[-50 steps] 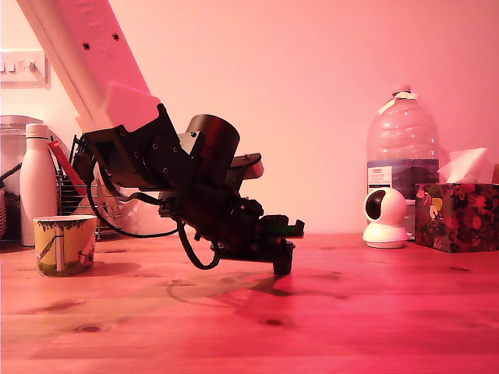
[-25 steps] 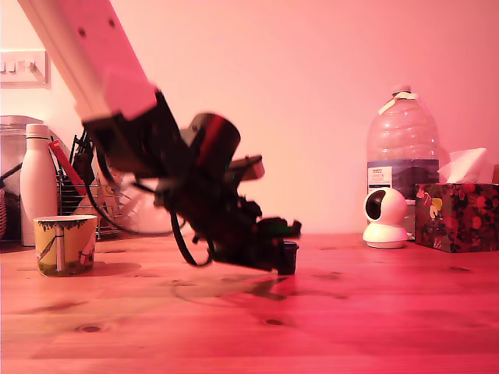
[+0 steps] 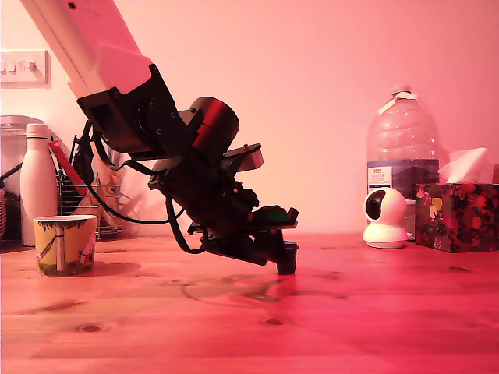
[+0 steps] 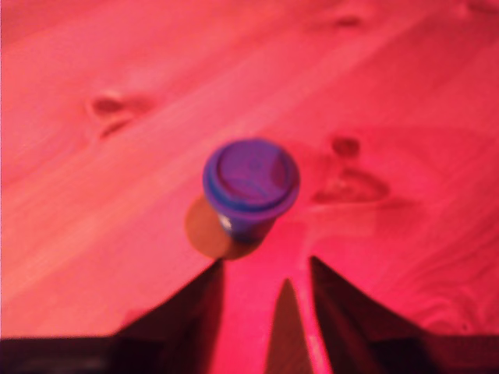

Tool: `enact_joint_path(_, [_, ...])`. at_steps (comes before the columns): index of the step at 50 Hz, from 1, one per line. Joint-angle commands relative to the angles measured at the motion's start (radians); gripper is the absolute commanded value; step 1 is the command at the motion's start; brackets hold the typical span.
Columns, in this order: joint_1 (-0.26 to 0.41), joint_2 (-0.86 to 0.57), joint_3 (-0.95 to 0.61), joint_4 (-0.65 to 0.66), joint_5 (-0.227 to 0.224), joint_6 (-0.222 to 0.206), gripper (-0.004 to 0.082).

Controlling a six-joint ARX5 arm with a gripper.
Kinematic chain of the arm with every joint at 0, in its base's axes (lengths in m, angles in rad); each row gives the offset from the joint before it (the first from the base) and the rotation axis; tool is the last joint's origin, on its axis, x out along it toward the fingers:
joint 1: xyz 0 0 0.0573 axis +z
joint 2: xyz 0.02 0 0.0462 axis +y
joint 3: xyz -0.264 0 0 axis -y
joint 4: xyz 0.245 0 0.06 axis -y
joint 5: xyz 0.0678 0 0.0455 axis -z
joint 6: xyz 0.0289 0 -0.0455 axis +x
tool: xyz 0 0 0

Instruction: Pick up the coffee capsules from the table one by one and drop them inside the nearest coffee cup

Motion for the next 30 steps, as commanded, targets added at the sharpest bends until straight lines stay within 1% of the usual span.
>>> enact_joint_path(1, [0.003,-0.004,0.006,0.043,-0.005,0.007,0.0675])
enact_joint_path(7, [0.004,0.015,0.006,0.098,-0.005,0.006,0.0675])
enact_joint_path(8, [0.004,0.019,0.006,0.101,-0.005,-0.004,0.0675])
enact_joint_path(10, [0.004,0.03,0.006,0.109,-0.005,-0.005,0.0675])
enact_joint_path(11, [0.004,0.036,0.006,0.115,-0.005,-0.024,0.0675])
enact_joint_path(13, [0.004,0.048,0.006,0.124,-0.005,-0.031,0.0675])
enact_joint_path(14, [0.004,0.053,0.006,0.131,-0.006,-0.054,0.0675])
enact_joint_path(15, [0.004,0.061,0.006,0.14,-0.008,-0.061,0.0675])
enact_joint_path(17, [0.003,0.071,0.006,0.159,-0.018,-0.064,0.0675])
enact_joint_path(18, [0.003,0.074,0.006,0.167,-0.023,-0.076,0.0675])
enact_joint_path(20, [0.003,0.083,0.006,0.189,-0.031,-0.077,0.0675])
enact_joint_path(21, [0.003,0.086,0.006,0.2,-0.039,-0.093,0.0675])
enact_joint_path(22, [0.003,0.089,0.006,0.209,-0.041,-0.103,0.0675])
enact_joint_path(24, [0.003,0.096,0.006,0.224,-0.043,-0.103,0.0675])
enact_joint_path(25, [0.003,0.098,0.006,0.23,-0.043,-0.122,0.0675])
enact_joint_path(30, [0.002,0.111,0.006,0.247,-0.05,-0.136,0.0675])
